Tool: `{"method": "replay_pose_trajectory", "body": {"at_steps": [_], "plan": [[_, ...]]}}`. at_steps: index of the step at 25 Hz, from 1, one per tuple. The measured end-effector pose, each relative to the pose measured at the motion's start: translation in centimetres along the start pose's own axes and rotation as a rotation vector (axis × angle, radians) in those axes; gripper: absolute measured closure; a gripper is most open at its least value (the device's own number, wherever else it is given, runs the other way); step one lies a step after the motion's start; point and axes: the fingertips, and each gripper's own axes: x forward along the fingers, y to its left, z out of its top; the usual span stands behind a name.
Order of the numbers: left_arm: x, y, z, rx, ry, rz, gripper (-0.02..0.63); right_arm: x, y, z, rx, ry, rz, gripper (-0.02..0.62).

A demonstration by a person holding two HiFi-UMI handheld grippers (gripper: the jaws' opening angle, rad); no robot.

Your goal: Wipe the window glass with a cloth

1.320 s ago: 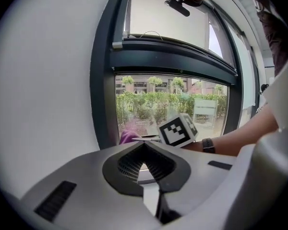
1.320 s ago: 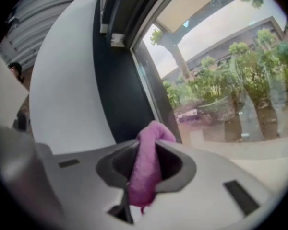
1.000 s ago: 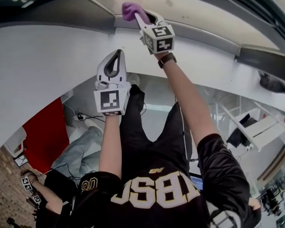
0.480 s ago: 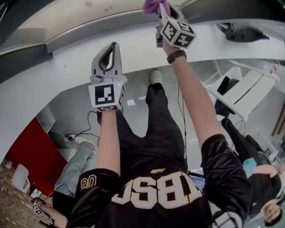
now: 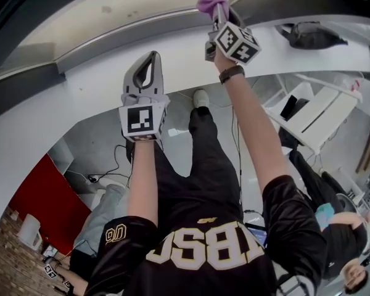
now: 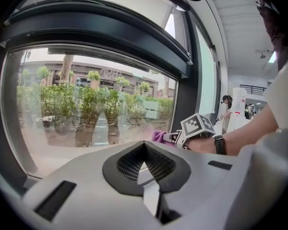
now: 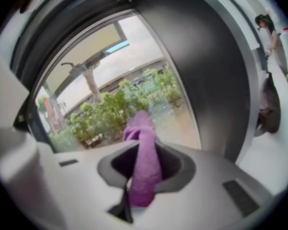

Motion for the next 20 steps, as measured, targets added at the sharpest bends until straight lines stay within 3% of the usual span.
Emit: {"method": "replay_pose_trajectory", "body": {"at_steps": [5, 14, 17, 20], "plan": [[-5.3, 7.4, 0.0, -0.024, 0.003, 0.100, 0.588, 0.2, 11.9, -6.8, -0.068, 0.111, 0.179, 0.515], [-19.1, 25.9, -2.6, 0.008, 0.056, 0.334, 0.588, 1.1, 42.6, -24.0, -0.267, 0.323, 0.672, 0.515], [-22.1, 29.9, -2.8, 0.020, 0.063, 0.393, 0.588, 1.0, 50.8, -29.5, -0.397, 0.370, 0.819, 0.515], [-24.7, 32.8, -2.5, 0.016, 0.063, 0.433, 0.588, 1.3, 56.6, -35.0, -0.508, 0.429, 0.904, 0.515]]}}
